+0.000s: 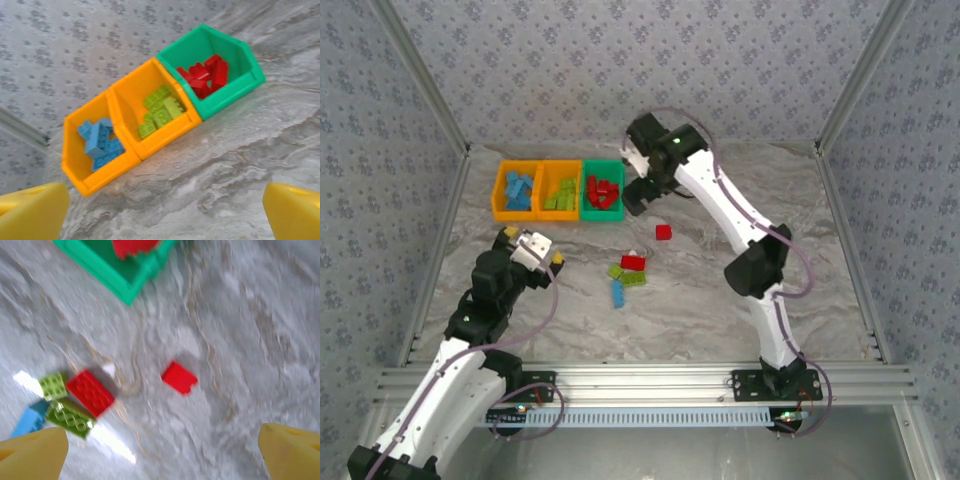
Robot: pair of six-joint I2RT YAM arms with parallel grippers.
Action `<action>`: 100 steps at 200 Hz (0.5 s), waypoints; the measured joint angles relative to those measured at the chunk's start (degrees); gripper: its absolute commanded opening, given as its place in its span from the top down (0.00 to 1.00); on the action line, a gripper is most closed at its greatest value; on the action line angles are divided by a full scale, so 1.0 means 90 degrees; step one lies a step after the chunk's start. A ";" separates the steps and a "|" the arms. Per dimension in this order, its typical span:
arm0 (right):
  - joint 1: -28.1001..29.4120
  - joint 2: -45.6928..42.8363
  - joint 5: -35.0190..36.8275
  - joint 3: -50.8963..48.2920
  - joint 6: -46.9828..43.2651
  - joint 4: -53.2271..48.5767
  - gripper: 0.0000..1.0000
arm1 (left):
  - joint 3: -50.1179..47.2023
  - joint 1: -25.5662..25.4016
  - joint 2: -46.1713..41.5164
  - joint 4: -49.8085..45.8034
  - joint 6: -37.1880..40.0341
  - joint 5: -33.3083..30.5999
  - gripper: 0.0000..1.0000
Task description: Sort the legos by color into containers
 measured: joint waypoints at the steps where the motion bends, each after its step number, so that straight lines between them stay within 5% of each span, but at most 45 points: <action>1: -0.0010 -0.0019 -0.0002 -0.0041 0.0002 0.0000 0.00 | 0.0000 -0.0002 0.0002 -0.0002 0.0000 0.0017 0.01; 56: -0.0797 -0.0724 -0.0437 -0.3021 0.1022 0.1399 0.00 | 0.0058 -0.0787 0.0287 -0.0214 0.0457 0.2470 0.01; 100: -0.0461 -0.0476 -0.0153 -0.3456 0.1865 0.2654 0.04 | 0.0141 -0.1600 0.0529 -0.0665 0.1054 0.3524 0.01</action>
